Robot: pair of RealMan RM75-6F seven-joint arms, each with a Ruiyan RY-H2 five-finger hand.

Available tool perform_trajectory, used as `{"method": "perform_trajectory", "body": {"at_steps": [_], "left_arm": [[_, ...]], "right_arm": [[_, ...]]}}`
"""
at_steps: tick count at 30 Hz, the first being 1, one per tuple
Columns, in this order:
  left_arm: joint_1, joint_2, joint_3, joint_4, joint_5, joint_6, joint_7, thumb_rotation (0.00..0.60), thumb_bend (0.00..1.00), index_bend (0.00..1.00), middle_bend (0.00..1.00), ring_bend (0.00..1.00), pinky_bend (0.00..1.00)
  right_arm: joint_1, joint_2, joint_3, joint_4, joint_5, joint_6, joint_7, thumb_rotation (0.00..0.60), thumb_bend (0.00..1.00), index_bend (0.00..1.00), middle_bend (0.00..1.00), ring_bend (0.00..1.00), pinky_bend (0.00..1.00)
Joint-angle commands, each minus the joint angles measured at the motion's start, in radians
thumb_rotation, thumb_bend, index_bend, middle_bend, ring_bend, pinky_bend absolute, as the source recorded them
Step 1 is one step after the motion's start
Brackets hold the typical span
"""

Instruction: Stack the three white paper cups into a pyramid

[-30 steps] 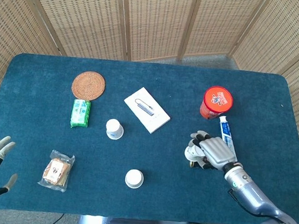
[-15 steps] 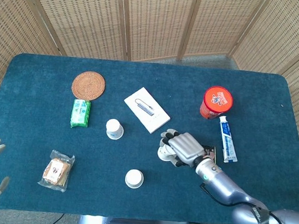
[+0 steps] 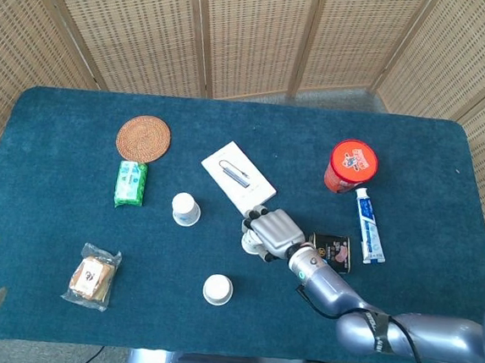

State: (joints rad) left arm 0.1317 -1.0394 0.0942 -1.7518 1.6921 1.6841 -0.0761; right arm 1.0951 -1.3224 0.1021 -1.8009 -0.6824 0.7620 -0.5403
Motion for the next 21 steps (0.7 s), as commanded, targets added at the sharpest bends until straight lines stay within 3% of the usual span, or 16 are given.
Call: {"method": "perform_trajectory", "body": {"at_steps": [1,9,14,21], "left_arm": [[0.001,0.001,-0.001,0.004,-0.005,0.000,-0.006,0.600,0.41,0.09,0.07,0.00,0.00],[-0.001,0.002,-0.002,0.011,-0.016,-0.011,-0.014,0.600,0.41,0.09,0.07,0.00,0.00],[-0.004,0.003,-0.002,0.007,-0.013,-0.016,-0.010,0.600,0.41,0.09,0.07,0.00,0.00],[-0.012,0.013,-0.003,-0.006,0.000,-0.022,0.002,0.600,0.41,0.09,0.07,0.00,0.00]], "right_arm": [[0.031,-0.028,-0.015,0.029,0.049,0.010,-0.024,0.600,0.53,0.33,0.18,0.11,0.65],[0.052,-0.047,-0.052,0.071,0.100,0.004,-0.028,0.600,0.52,0.30,0.17,0.09,0.60],[0.070,-0.045,-0.075,0.070,0.133,0.002,-0.044,0.600,0.51,0.20,0.11,0.00,0.43],[0.080,-0.015,-0.093,0.021,0.146,0.031,-0.054,0.600,0.51,0.08,0.04,0.00,0.37]]}}
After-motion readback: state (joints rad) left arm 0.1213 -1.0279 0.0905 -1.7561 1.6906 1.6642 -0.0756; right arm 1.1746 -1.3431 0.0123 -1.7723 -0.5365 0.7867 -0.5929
